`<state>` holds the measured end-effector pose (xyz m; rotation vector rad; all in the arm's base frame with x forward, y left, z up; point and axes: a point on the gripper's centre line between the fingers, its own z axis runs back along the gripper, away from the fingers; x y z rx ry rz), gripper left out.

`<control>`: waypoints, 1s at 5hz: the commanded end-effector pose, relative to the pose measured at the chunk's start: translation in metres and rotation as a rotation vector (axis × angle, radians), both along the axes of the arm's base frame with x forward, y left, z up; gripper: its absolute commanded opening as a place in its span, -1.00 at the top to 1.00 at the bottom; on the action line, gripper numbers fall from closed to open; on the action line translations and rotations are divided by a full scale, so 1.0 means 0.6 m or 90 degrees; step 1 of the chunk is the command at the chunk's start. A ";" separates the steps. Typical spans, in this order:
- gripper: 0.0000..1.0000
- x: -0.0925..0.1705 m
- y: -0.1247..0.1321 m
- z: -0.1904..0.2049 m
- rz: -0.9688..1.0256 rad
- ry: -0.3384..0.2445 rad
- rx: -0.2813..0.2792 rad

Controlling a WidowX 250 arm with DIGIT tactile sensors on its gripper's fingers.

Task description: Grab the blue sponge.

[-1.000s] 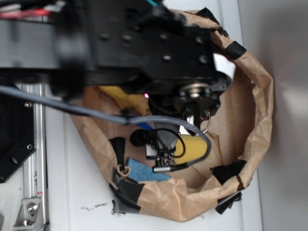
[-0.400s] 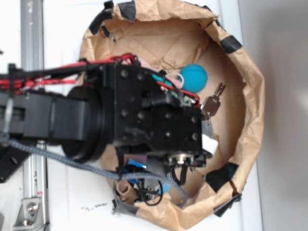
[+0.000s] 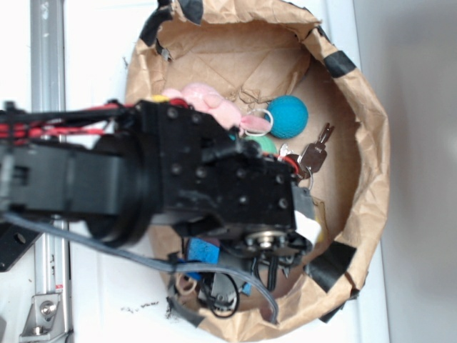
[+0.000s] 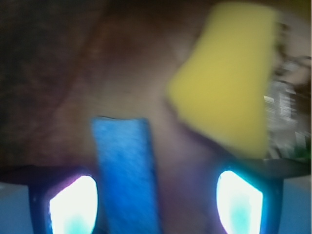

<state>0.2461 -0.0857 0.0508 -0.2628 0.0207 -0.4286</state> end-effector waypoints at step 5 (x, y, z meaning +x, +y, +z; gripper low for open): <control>1.00 0.019 0.051 -0.010 0.071 -0.021 0.151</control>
